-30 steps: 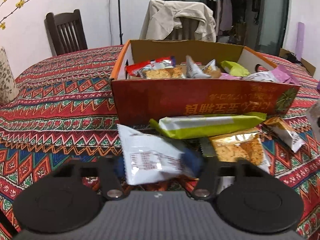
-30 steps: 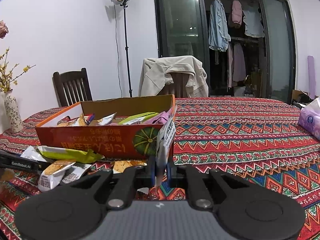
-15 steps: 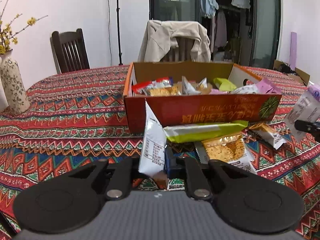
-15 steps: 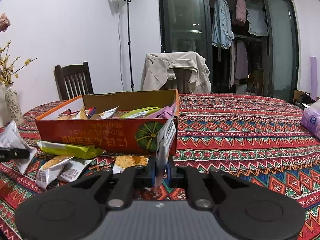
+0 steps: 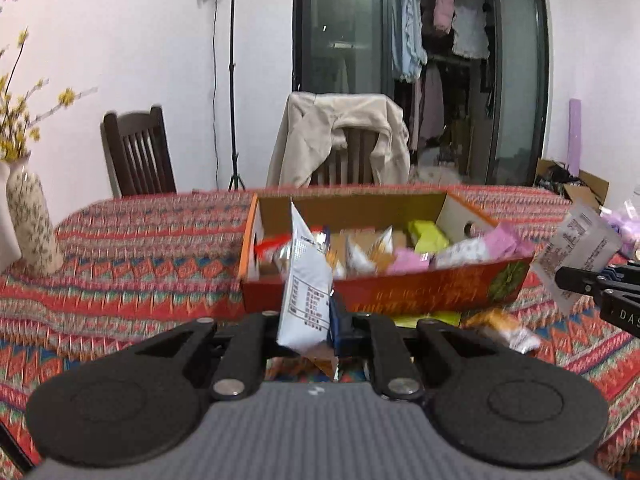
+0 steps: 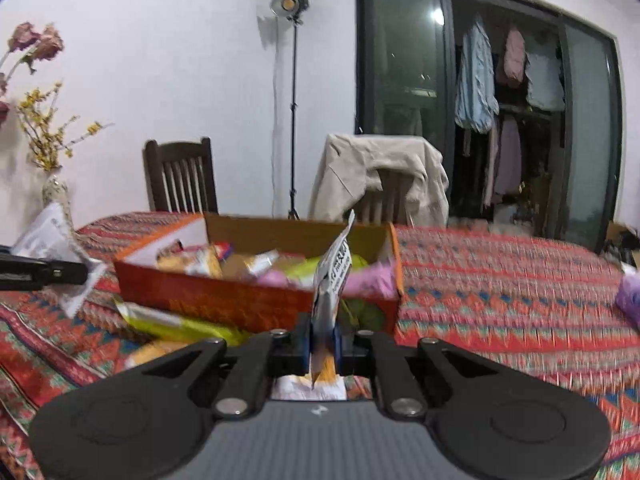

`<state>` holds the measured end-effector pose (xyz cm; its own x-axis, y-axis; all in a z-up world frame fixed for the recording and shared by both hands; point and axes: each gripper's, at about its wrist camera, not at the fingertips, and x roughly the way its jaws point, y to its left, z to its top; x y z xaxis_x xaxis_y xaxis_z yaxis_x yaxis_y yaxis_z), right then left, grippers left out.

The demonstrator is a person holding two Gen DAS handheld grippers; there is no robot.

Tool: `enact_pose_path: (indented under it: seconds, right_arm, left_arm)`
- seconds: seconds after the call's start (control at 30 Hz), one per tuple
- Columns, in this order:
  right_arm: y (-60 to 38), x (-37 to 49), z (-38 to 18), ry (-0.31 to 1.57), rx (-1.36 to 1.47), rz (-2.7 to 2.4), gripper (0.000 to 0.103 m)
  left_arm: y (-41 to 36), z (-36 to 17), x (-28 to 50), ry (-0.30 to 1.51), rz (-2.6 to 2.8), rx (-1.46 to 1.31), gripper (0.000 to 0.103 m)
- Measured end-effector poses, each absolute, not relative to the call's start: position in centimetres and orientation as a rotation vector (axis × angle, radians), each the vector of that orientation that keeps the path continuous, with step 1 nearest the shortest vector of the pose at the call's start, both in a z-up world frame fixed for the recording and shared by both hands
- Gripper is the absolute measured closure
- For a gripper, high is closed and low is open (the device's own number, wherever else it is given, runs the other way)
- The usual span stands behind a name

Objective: Organize snacks
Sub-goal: 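Carry both white packets into the orange box and open both grippers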

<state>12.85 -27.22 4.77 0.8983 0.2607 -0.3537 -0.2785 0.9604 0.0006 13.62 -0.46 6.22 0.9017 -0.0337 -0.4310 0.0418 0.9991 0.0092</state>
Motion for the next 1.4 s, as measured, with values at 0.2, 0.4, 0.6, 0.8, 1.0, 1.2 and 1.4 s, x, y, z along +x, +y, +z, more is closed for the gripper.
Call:
enact_pose_path:
  seconds: [0.2,0.4,0.6,0.8,1.0,1.2,1.4]
  right_arm:
    - [-25.2,14.1,8.2,0.296,-0.080,0.297,0.092]
    - [-23.4,17.4,9.9,0.290,-0.064,0.292,0.092]
    - [-22.0,21.7,9.5,0.324,-0.047,0.264,0.092]
    - [-21.8,25.4,7.6,0.330,-0.015,0.239,0.092]
    - [-22.3,26.3,5.4,0.323,0.003,0.250,0.092]
    - [-22.3,27.0,4.5,0.372,-0.003,0.255,0.078]
    - [-23.6,26.0,4.5,0.363,0.053,0.229,0.005]
  left_arm:
    - [-1.7,8.7,15.6,0.387,-0.046,0.007,0.089]
    - [-2.9,9.7,18.1,0.347,-0.032,-0.003,0.089]
    - [-3.3,9.6,21.4,0.345,0.006,-0.023,0.089]
    - [-3.2,7.7,25.0,0.342,0.082,-0.035,0.089]
    - [-2.4,4.9,26.9,0.383,0.091,-0.046,0.089]
    - [-1.5,4.3,26.8,0.386,0.059,-0.070,0.050]
    - [-1.0,5.0,24.9,0.285,0.089,-0.103,0.000]
